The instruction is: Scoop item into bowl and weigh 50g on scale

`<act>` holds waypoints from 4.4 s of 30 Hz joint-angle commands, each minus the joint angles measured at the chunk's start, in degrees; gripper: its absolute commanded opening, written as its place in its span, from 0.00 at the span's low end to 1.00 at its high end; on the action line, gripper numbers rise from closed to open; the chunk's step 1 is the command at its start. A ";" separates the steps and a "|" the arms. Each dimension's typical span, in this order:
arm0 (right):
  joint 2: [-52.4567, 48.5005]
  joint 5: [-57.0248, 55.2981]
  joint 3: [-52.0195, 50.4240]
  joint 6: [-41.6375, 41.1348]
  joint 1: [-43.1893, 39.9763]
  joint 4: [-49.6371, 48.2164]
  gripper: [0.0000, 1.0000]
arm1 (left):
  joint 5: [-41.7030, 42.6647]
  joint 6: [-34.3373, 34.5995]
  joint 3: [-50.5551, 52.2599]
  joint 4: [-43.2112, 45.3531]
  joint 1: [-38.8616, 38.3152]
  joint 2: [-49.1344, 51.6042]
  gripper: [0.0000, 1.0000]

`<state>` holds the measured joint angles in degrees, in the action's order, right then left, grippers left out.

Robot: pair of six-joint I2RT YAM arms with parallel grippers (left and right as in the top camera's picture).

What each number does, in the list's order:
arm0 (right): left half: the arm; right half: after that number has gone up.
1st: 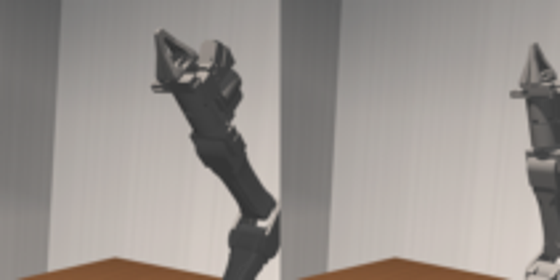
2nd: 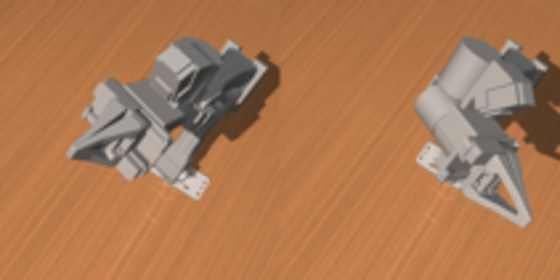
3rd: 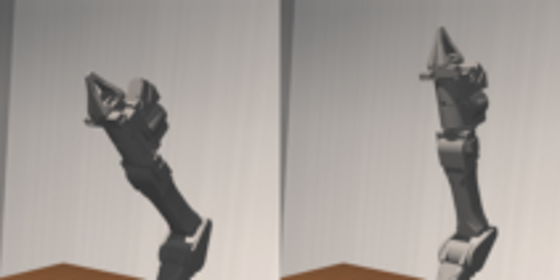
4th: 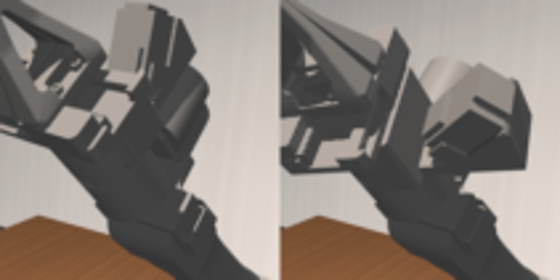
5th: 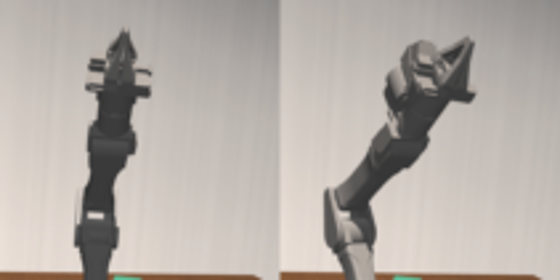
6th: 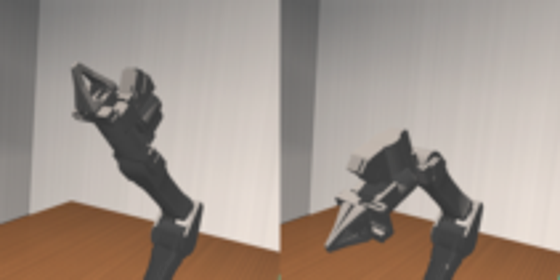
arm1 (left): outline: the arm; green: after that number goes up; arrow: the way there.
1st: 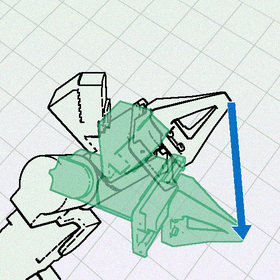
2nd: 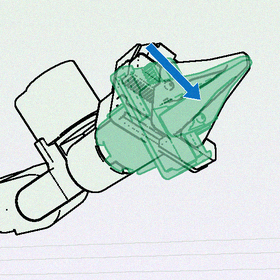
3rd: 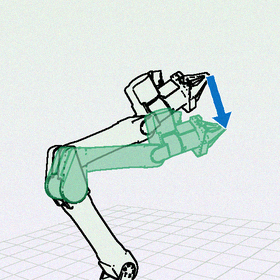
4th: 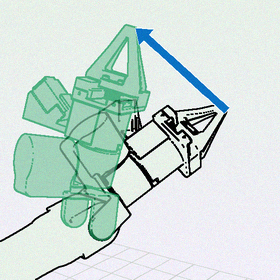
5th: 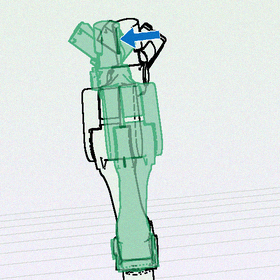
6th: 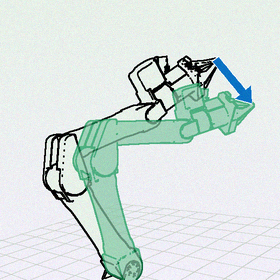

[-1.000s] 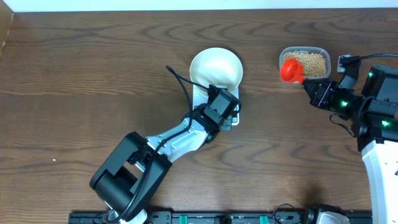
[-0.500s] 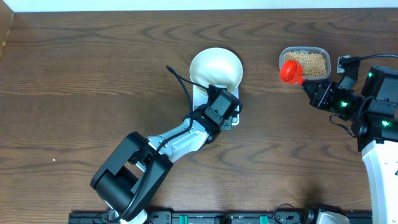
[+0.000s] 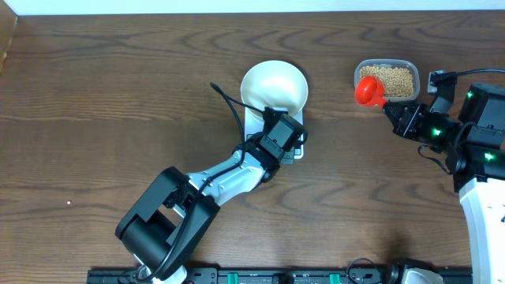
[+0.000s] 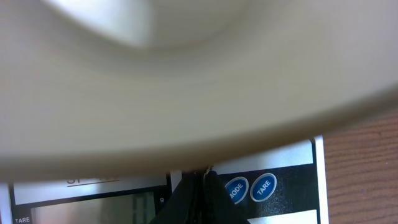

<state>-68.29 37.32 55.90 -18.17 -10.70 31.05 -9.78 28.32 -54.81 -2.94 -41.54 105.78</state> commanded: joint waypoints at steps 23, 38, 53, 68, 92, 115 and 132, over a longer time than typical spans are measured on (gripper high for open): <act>0.68 0.35 1.05 1.14 -0.20 -0.02 0.01 | 4.90 -2.75 5.42 -4.15 1.81 7.82 0.07; 0.68 0.35 1.05 1.55 -0.20 -0.76 0.01 | 4.85 -5.81 4.70 -4.39 1.88 1.64 0.07; 0.68 0.39 1.05 0.39 -0.17 -3.37 0.01 | 3.08 -5.77 4.68 -20.46 3.43 -38.91 0.07; 0.37 -5.03 1.05 0.48 -0.13 -12.48 0.01 | 0.31 -9.11 4.68 -25.64 32.85 -49.94 0.07; 0.35 -19.23 1.11 1.57 -0.20 -13.35 0.01 | 0.28 -14.78 4.70 -14.97 37.73 -40.30 0.51; 0.35 -18.97 1.11 3.76 -0.20 -8.33 0.01 | 39.17 -44.04 -1.79 -29.83 37.59 -40.28 0.59; 0.35 -18.95 1.09 3.72 -0.17 -7.30 0.01 | 32.24 -58.29 -8.70 -46.84 33.62 -33.16 0.53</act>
<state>-68.29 18.48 55.90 -15.40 -10.70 23.42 26.09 -27.35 -63.20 -50.41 -7.77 70.50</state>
